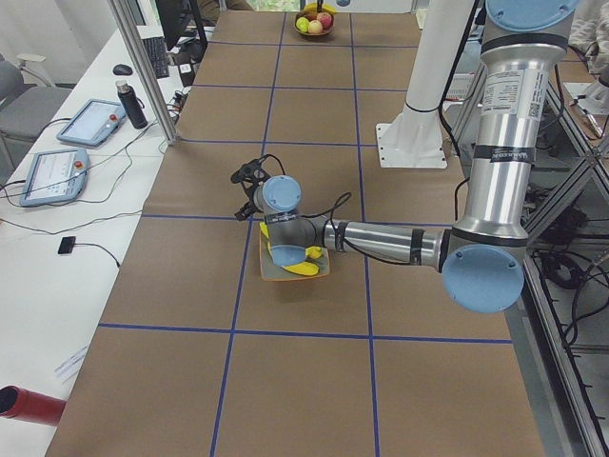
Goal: Transfer all bananas from basket to plate
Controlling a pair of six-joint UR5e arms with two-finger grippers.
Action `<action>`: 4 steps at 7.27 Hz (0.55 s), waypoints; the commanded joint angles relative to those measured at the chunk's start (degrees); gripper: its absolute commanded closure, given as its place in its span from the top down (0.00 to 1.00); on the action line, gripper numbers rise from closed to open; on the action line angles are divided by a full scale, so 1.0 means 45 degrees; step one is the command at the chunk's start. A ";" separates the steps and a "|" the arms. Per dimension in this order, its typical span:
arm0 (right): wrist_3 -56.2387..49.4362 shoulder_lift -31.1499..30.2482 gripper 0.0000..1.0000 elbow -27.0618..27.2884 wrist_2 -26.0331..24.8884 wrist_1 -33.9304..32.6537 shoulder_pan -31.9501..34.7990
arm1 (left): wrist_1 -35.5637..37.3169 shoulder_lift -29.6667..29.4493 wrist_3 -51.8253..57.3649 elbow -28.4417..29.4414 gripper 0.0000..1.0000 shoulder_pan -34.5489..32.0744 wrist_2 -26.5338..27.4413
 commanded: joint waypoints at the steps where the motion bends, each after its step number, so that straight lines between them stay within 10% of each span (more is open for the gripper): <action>1: -0.0182 0.0021 0.00 0.0635 -0.0084 0.0019 -0.0039 | -0.0471 -0.0036 -0.0004 0.0567 0.99 0.0019 0.0000; 4: -0.2614 0.0116 0.00 0.1302 -0.1178 -0.0137 0.1008 | -0.0729 -0.0114 -0.0217 0.0924 0.99 0.0039 -0.0077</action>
